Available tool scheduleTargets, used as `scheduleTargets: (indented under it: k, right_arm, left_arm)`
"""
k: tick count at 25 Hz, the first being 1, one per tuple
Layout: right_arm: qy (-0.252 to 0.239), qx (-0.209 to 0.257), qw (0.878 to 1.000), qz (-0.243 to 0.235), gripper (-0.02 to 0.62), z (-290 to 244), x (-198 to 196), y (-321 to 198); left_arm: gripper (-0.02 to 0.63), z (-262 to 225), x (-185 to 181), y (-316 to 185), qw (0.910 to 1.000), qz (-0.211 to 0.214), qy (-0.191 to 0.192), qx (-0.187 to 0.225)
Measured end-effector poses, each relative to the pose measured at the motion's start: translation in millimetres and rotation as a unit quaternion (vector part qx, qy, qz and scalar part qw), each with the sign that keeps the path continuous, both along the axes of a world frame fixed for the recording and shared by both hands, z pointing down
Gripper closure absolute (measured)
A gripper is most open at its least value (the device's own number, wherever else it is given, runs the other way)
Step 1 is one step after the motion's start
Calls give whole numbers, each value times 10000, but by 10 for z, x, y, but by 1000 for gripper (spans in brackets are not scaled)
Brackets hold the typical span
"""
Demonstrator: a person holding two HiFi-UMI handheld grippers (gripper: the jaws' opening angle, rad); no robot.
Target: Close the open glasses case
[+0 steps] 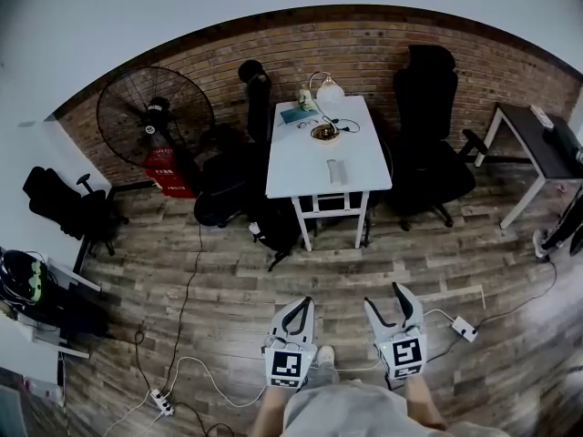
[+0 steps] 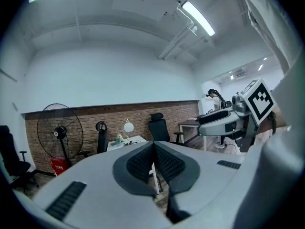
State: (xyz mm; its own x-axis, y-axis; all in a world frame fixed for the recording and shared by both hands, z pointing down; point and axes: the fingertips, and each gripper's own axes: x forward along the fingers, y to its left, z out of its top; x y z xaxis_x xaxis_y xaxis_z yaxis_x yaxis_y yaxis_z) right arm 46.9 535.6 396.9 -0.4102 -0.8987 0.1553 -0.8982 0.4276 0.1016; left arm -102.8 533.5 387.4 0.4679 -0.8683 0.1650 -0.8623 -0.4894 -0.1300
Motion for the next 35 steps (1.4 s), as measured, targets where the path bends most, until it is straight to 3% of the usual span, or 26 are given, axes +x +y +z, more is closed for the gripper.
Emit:
scheduleTargets:
  k: [17,35]
  right_arm:
    - [56,-75,9996,262,313,54,-351,-921]
    - [153,-162,9985,508,313,26,-505,-1176]
  left_arm:
    - [601,35,-371,-963,9998,172,93,12]
    - [601,-3,-485,-1331,9986,457,258,44]
